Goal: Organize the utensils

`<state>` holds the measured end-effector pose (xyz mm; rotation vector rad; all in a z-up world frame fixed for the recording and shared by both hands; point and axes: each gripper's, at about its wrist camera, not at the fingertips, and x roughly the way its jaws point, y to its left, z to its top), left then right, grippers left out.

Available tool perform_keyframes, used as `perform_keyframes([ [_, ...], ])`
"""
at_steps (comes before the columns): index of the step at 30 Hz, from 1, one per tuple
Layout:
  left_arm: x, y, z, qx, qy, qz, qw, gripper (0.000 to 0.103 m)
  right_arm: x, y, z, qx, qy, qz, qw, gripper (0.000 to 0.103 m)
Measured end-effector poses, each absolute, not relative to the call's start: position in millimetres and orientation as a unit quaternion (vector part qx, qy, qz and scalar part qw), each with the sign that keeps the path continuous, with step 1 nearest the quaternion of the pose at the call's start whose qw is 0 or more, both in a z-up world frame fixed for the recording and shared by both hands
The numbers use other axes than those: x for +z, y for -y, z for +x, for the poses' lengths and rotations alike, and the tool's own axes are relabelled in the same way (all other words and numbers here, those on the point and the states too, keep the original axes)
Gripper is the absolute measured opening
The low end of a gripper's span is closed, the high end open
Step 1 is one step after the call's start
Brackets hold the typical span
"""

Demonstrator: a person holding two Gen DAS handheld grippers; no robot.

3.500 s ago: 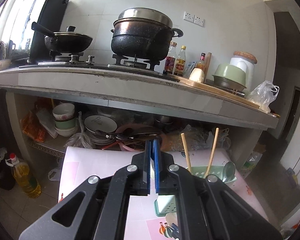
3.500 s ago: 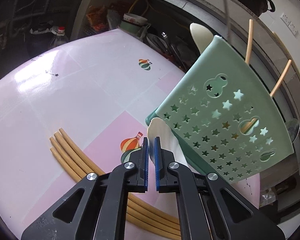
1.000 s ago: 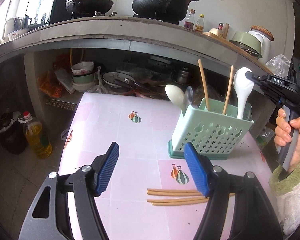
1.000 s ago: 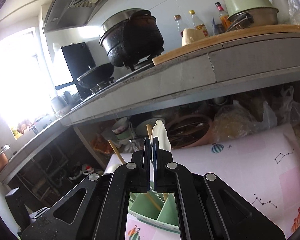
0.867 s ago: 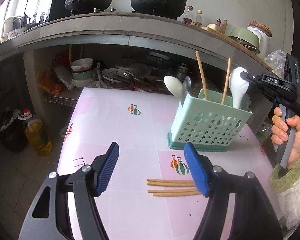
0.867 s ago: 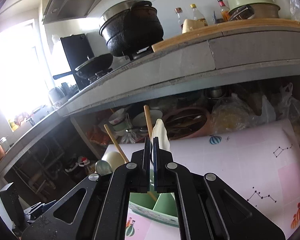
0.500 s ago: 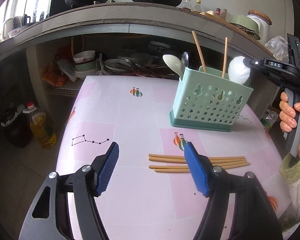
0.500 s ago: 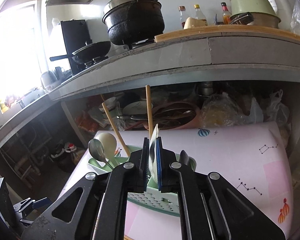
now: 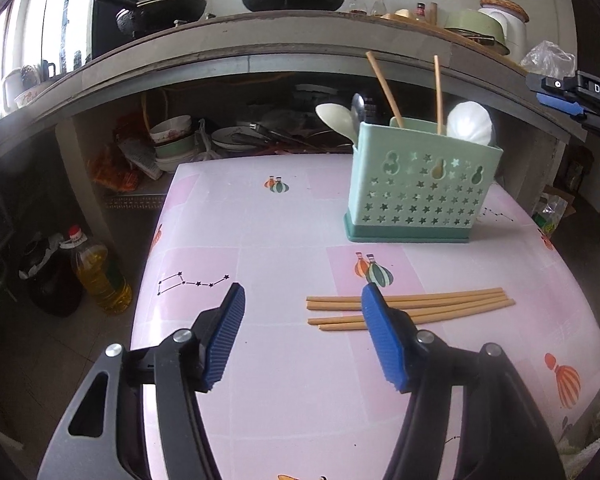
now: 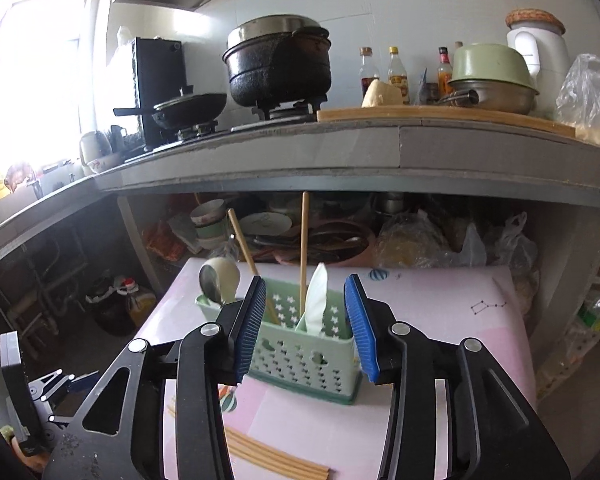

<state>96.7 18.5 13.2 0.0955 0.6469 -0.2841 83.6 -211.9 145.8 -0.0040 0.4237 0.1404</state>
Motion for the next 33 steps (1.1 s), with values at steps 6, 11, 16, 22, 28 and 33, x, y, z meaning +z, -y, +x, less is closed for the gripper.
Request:
perform_keyframes([
  [6,5.7,3.9,100.3,-0.159,-0.330,0.082,0.927,0.025,101.4,194.3,70.1,0.090,-0.311,0.008,0.946,0.040],
  [11,9.4,10.3,116.3,-0.163,-0.338,0.087,0.923,0.016,70.4,196.8,69.4,0.089,-0.378,0.048,0.920,0.029],
  [16,4.8,24.5,150.3,-0.163,-0.354,0.102,0.915,0.008,53.0,189.9,71.1,0.098,-0.418,0.041,0.902,0.015],
  [22,-22.8,51.3,180.9,-0.163,-0.383,0.140,0.898,0.002,11.7,181.2,73.2,0.115,-0.497,0.072,0.857,0.005],
  [28,-43.1,66.3,193.9,-0.160,-0.405,0.160,0.886,0.001,-10.6,179.5,78.7,0.109,-0.536,0.099,0.831,0.004],
  [33,-59.5,65.1,196.3,-0.156,-0.422,0.163,0.878,0.000,-16.0,182.5,84.2,0.096,-0.545,0.114,0.825,0.004],
])
